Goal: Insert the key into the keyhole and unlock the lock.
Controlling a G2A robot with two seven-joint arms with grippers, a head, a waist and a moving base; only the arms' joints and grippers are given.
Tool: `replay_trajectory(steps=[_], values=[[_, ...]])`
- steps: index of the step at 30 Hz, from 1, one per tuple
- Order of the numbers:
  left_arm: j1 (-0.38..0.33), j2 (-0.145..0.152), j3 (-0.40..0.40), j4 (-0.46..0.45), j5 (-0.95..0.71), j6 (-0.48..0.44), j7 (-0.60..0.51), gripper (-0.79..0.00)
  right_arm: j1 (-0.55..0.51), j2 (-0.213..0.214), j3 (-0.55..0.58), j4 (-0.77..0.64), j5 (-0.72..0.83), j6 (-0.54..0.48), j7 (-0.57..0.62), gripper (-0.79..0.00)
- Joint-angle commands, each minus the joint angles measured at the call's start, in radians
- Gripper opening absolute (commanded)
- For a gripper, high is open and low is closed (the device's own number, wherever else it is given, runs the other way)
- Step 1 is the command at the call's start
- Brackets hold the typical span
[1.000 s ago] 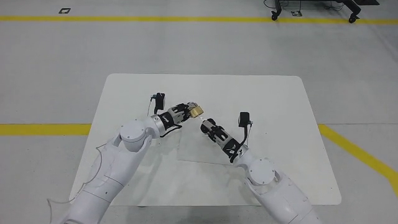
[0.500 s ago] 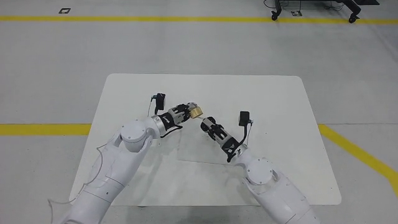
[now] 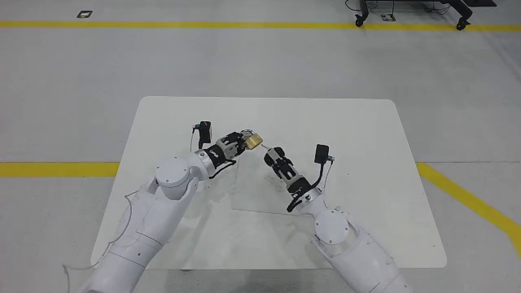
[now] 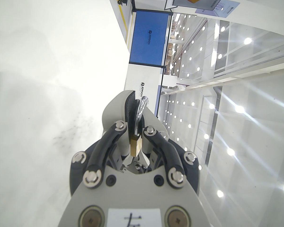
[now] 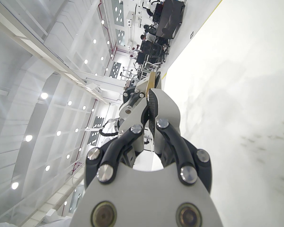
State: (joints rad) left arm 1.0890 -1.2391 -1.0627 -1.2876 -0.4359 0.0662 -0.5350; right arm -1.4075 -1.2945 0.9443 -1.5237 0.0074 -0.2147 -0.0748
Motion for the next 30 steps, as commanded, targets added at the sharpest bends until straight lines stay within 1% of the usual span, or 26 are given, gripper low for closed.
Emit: replay_trajectory(steps=[1, 14, 24, 30], values=[[0.000, -0.001, -0.001, 0.000, 0.002, 0.002, -0.001, -0.785, 0.007, -0.005, -0.009, 0.004, 0.001, 0.004, -0.005, -0.785], [0.006, -0.005, -0.010, -0.003, 0.004, 0.003, -0.004, -0.785, 0.010, -0.025, -0.018, 0.020, -0.011, 0.006, -0.020, -0.785], [0.009, -0.008, -0.015, -0.006, 0.006, 0.008, -0.004, -0.785, 0.009, -0.036, -0.026, 0.022, -0.026, 0.004, 0.000, -0.785], [0.009, -0.009, -0.012, -0.008, 0.019, 0.004, -0.030, -0.785, 0.012, -0.041, -0.021, 0.026, -0.035, 0.008, 0.001, -0.785]])
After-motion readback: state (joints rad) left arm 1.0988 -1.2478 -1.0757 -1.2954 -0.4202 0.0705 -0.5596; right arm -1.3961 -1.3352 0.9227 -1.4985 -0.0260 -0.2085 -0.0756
